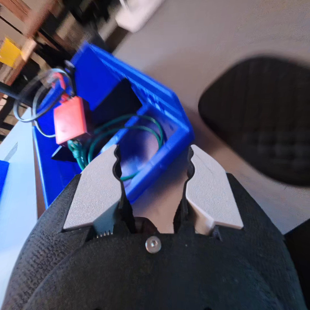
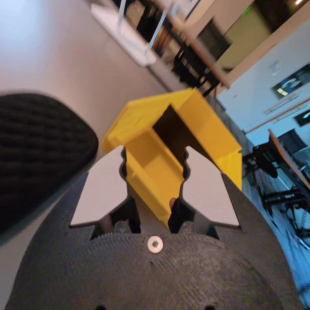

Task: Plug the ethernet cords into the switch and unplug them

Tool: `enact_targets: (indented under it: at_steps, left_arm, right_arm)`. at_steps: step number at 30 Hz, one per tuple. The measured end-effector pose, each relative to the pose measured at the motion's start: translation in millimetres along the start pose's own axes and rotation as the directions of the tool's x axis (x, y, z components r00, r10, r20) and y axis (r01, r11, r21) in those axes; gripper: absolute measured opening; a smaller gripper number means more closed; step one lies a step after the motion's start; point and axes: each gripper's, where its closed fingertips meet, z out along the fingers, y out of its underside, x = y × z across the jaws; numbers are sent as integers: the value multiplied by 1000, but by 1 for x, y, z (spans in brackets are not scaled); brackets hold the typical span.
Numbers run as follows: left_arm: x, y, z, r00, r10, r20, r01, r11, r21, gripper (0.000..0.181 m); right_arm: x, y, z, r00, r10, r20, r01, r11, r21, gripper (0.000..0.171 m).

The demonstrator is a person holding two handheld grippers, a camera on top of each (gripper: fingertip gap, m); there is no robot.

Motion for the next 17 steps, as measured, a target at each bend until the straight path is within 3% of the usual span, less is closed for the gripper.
enact_targets:
  at_steps: [3, 6, 10, 17]
  left_arm:
    - [-29, -38, -21, 965, -262, 1, 254, 938, 238, 86]
    - [-51, -47, -20, 898, -431, -90, 438, 856, 274, 98]
    - [-90, -28, 13, 902, -432, -16, 430, 895, 116, 101]
    - [-121, 11, 81, 958, -284, -20, 274, 938, -210, 101]
  right_arm:
    - [-1, -54, -13, 996, 87, 35, -93, 957, 274, 66]
    - [-26, -86, -13, 977, 106, 182, -170, 907, 384, 70]
    - [-49, -93, 0, 970, 57, 236, -147, 912, 383, 71]
    - [-55, -84, 9, 972, 29, 235, -111, 932, 346, 65]
